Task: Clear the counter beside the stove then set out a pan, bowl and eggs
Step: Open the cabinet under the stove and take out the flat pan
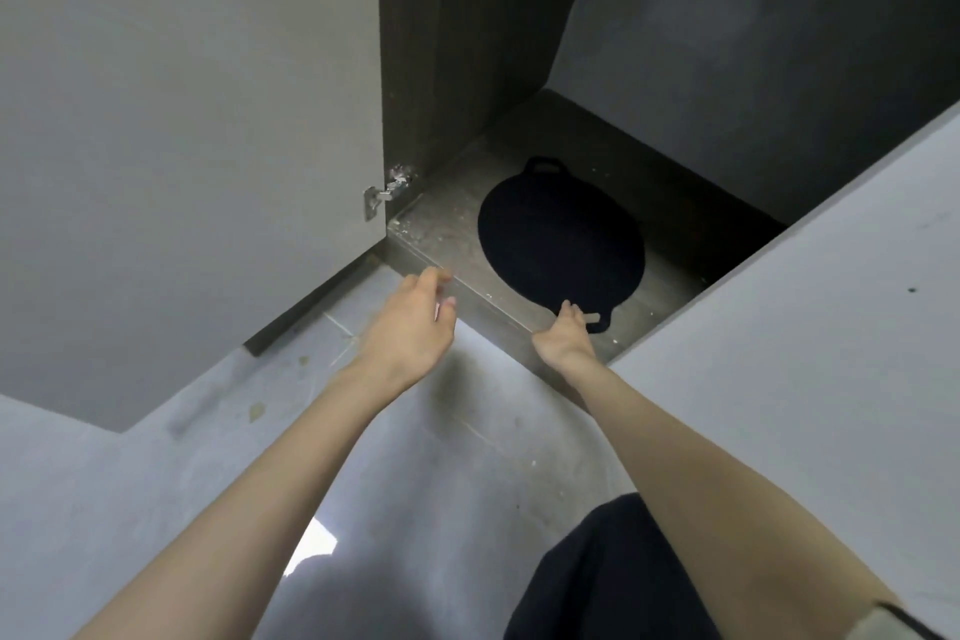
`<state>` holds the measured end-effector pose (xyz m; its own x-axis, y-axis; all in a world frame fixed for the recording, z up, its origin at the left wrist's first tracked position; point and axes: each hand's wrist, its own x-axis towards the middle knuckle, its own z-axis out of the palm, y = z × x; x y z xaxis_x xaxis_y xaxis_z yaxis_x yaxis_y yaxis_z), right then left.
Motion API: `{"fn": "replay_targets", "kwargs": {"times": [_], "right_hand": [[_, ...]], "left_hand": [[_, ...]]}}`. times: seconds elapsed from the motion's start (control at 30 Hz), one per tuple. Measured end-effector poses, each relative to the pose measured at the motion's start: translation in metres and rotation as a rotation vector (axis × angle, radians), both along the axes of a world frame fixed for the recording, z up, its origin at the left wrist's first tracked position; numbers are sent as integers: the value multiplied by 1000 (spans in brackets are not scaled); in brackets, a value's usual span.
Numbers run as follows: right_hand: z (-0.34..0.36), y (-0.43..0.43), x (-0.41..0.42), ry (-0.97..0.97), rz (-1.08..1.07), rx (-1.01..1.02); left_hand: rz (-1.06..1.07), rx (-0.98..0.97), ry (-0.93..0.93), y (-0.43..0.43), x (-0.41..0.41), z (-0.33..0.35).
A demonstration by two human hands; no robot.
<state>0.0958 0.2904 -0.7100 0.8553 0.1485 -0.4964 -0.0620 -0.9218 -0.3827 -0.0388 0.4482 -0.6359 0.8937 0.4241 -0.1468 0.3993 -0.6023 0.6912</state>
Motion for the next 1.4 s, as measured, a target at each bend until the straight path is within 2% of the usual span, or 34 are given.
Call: {"fn": "replay_targets", "kwargs": {"times": [0.1, 0.27, 0.6, 0.67, 0.8, 0.9, 1.03, 1.2, 1.4], "right_hand": [[-7, -5, 1, 59, -12, -7], [-10, -6, -1, 48, 38, -33], [-17, 21, -39, 85, 502, 128], [-18, 13, -38, -6, 536, 110], [-17, -8, -27, -223, 616, -18], [-19, -25, -21, -201, 563, -114], [-22, -43, -16, -80, 534, -172], [-23, -55, -19, -38, 617, -232], [-19, -53, -21, -120, 677, -269]], "left_hand": [[-32, -34, 79, -5, 1, -3], [-76, -103, 150, -7, 3, -7], [114, -314, 283, 24, 6, -39], [174, -416, 285, 25, 8, -45], [377, -817, 368, 19, 7, -64], [490, -1027, 422, 12, 10, -84], [521, -1315, 334, -15, 27, -106], [573, -1485, 176, -37, 47, -115], [549, -1511, 60, -38, 42, -117]]}}
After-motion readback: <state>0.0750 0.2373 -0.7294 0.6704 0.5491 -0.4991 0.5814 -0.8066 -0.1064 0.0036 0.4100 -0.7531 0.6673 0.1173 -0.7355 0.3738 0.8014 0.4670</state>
